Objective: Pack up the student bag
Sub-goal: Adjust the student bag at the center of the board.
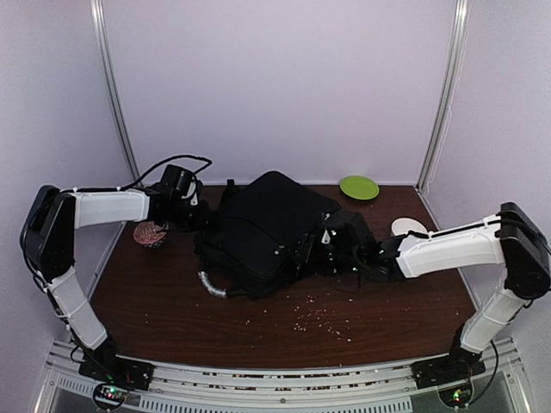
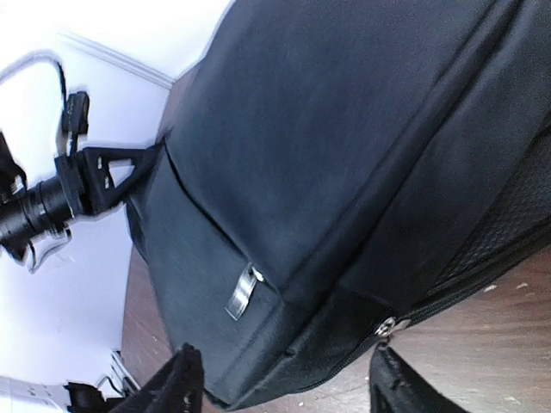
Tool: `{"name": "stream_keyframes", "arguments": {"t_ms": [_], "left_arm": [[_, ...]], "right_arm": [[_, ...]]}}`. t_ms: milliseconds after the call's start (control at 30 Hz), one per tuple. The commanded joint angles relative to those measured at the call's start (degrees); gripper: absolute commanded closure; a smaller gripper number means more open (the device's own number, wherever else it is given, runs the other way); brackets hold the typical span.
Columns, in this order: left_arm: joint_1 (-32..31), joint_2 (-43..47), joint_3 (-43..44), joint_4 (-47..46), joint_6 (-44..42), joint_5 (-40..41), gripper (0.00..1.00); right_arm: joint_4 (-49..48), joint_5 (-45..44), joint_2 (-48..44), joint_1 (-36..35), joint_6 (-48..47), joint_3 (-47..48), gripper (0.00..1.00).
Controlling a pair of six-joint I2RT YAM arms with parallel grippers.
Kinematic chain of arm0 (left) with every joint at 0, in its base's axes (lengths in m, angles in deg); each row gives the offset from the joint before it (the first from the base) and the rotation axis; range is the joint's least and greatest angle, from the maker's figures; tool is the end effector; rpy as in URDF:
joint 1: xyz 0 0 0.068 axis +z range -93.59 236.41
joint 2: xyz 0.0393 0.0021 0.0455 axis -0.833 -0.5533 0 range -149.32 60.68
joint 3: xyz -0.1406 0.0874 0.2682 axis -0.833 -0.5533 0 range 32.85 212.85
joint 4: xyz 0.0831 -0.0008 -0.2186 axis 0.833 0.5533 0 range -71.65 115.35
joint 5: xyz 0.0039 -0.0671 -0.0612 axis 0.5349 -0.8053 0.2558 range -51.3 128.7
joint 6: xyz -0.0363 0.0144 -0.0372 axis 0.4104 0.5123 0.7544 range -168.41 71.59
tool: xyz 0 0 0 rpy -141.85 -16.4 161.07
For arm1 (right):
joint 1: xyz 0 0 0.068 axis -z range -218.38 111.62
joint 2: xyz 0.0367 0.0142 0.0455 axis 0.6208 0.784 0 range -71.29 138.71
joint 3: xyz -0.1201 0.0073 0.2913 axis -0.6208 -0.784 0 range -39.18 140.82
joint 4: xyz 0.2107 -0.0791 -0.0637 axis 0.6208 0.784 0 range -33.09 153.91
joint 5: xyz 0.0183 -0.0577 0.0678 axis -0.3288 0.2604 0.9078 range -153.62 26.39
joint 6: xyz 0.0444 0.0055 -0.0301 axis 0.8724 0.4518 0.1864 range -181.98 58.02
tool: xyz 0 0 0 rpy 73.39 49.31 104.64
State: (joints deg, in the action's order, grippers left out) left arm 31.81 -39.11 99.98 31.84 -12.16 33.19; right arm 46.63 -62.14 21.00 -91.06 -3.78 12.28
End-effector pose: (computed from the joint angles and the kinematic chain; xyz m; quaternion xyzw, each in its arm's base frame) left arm 0.3275 -0.1537 0.2720 -0.0762 0.9236 -0.2274 0.2990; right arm 0.1986 0.2620 0.2697 0.0353 0.8677 0.4146 0.2720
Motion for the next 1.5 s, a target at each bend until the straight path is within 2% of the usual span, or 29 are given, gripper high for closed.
{"name": "stream_keyframes", "arguments": {"t_ms": [0, 67, 133, 233, 333, 433, 500, 600, 667, 767, 867, 967, 1067, 1200, 1333, 1467], "left_arm": [[-2.5, 8.3, 2.8, 3.3, -1.0, 4.2, 0.53], [-5.3, 13.3, 1.3, 8.8, -1.2, 11.3, 0.32], [-8.4, 19.2, -3.5, 9.9, 0.2, 14.9, 0.20], [-12.5, 27.0, -12.6, 9.7, 7.2, 16.9, 0.13], [-16.3, 31.4, -22.5, 4.7, 17.7, 16.1, 0.12], [-22.8, 33.7, -28.3, -2.1, 26.3, 18.1, 0.13], [-26.8, 32.5, -26.7, -1.4, 29.5, 20.9, 0.14], [-27.7, 30.3, -25.4, -3.7, 33.6, 21.4, 0.14], [-27.7, 28.6, -25.8, -7.3, 37.7, 21.4, 0.11], [-27.7, 25.0, -24.7, -10.9, 38.5, 21.7, 0.09], [-27.5, 20.0, -22.1, -11.8, 38.1, 21.8, 0.02], [-27.2, 15.1, -19.4, -13.9, 36.8, 19.9, 0.03], [-25.5, 11.7, -18.3, -14.5, 36.0, 16.1, 0.19], [-21.2, 14.8, -24.6, -17.2, 33.8, 14.5, 0.65], [-16.0, 20.4, -26.4, -12.9, 25.6, 15.3, 0.98], [-11.1, 19.5, -21.2, -7.4, 13.3, 11.6, 1.00]], "right_arm": [[5.7, -4.2, -7.9, 6.9, -5.5, -2.6, 0.32], [5.5, -3.7, -9.2, 10.7, -6.6, -3.7, 0.31], [4.5, -4.0, -9.0, 13.5, -7.7, -4.1, 0.30], [3.8, -2.7, -4.6, 16.3, -9.1, -1.5, 0.30], [2.4, 1.2, 0.2, 17.2, -7.4, 2.2, 0.33], [-2.2, 1.0, -0.2, 15.5, -4.8, 0.8, 0.34], [-3.6, -1.0, -2.5, 14.1, -3.7, -2.3, 0.34], [-5.7, -2.3, -6.2, 13.8, -1.8, -7.2, 0.33], [-5.3, -3.1, -8.2, 13.8, -1.7, -9.2, 0.33], [-2.9, -4.8, -11.8, 13.7, -2.0, -11.4, 0.33], [-2.3, -6.1, -15.0, 13.7, -2.0, -13.8, 0.33], [-1.3, -6.3, -17.2, 13.8, -1.8, -15.4, 0.33], [0.2, -5.8, -19.6, 13.7, -2.1, -16.3, 0.33], [2.5, -5.9, -24.3, 13.4, -3.5, -18.5, 0.34], [4.3, -7.5, -28.5, 11.8, -4.8, -22.0, 0.35], [6.0, -9.7, -31.2, 8.8, -6.3, -24.7, 0.36]]}}
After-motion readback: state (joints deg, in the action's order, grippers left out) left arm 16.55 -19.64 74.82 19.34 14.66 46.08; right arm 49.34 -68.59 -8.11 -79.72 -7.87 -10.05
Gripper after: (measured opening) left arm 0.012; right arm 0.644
